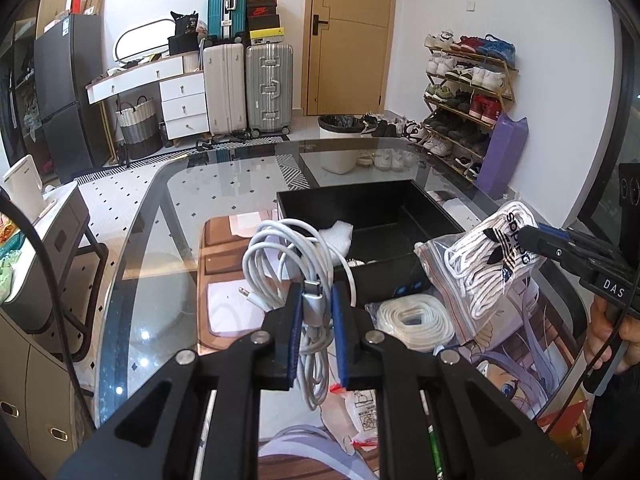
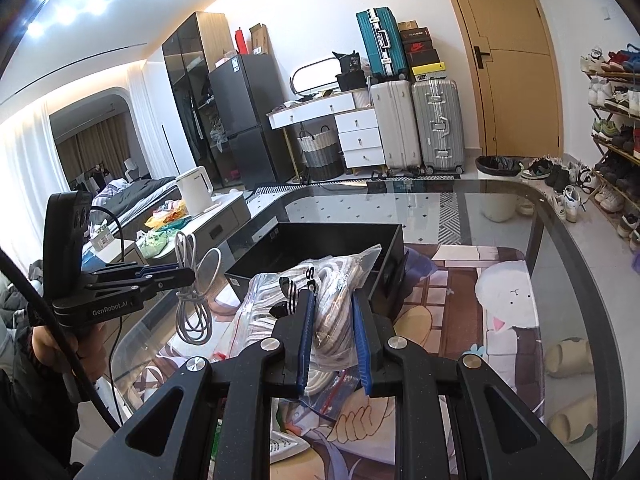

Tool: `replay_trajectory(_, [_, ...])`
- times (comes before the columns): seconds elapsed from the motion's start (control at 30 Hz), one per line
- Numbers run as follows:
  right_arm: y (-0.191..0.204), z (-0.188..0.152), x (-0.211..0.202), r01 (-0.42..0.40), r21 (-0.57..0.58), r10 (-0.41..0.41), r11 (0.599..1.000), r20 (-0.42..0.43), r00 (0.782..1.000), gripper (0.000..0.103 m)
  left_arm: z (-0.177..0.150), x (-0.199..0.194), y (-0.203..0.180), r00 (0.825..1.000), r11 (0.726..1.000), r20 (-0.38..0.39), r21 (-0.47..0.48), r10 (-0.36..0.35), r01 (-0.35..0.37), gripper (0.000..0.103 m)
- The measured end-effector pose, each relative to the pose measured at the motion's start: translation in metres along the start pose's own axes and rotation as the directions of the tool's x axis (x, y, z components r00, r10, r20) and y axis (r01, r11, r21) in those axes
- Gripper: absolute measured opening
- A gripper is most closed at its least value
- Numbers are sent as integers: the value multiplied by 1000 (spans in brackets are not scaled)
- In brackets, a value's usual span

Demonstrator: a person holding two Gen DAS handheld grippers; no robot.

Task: Organize soft objects
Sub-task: 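Lift the bagged rope and white cable with both grippers toward the black box, then carry the rope and cable over the black box and lower them inside with both grippers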

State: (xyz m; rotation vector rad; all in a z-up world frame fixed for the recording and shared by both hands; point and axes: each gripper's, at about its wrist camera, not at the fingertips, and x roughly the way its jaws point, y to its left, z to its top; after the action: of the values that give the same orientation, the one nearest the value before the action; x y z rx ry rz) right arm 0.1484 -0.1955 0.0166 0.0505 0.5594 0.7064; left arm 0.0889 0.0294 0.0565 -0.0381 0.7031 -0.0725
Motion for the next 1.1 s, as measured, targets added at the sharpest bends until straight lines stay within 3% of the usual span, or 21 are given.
replay_trajectory(0.6, [1,20,0,42,3,-42,999,23,999,18,26,-9,0,998,1000,64,8,-21,21,12])
replay_trajectory(1.1, [3,44,11,87,2,-87,996,24,996,18,51,4,-1,992,997,101,15,-80,79,12])
